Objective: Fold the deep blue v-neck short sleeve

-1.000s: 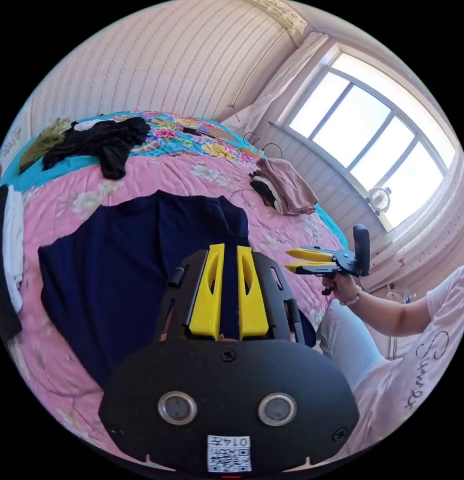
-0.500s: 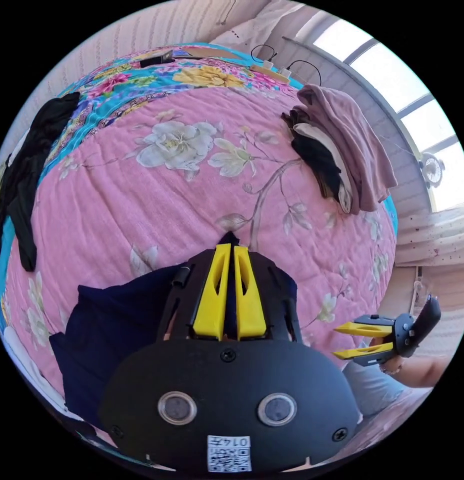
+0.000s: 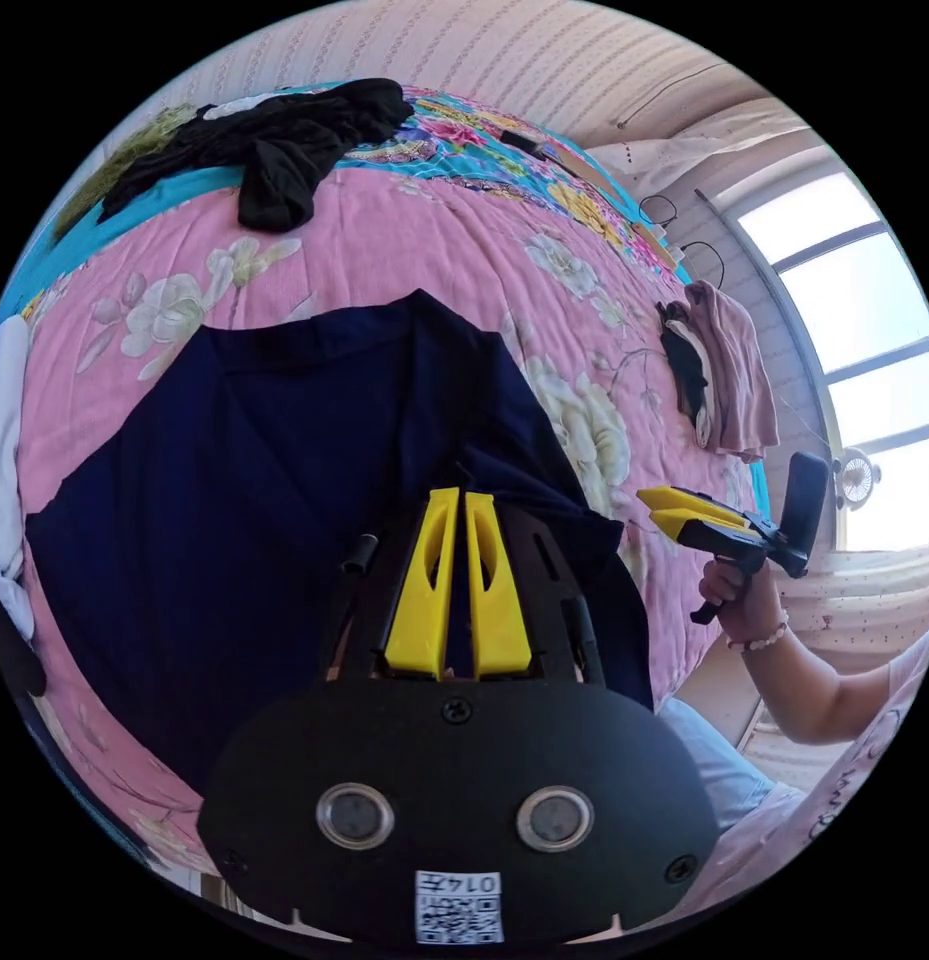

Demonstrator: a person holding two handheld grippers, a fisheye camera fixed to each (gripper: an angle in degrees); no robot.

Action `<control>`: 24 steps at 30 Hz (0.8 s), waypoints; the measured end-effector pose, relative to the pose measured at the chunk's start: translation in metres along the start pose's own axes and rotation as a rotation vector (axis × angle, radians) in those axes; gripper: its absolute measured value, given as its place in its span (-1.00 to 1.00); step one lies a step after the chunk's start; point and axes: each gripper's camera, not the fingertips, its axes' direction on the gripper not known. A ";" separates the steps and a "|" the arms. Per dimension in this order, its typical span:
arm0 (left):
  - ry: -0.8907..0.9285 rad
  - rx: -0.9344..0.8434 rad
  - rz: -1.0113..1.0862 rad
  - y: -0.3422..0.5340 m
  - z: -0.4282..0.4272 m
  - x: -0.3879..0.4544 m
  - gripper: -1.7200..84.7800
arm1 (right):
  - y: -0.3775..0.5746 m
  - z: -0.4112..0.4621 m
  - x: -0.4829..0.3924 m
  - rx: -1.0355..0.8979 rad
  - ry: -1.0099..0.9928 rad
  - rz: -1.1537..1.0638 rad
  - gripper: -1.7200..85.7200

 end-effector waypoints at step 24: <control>0.153 -0.072 0.570 -0.118 0.045 0.150 -0.98 | -0.027 -0.024 0.013 0.248 0.047 0.406 -0.94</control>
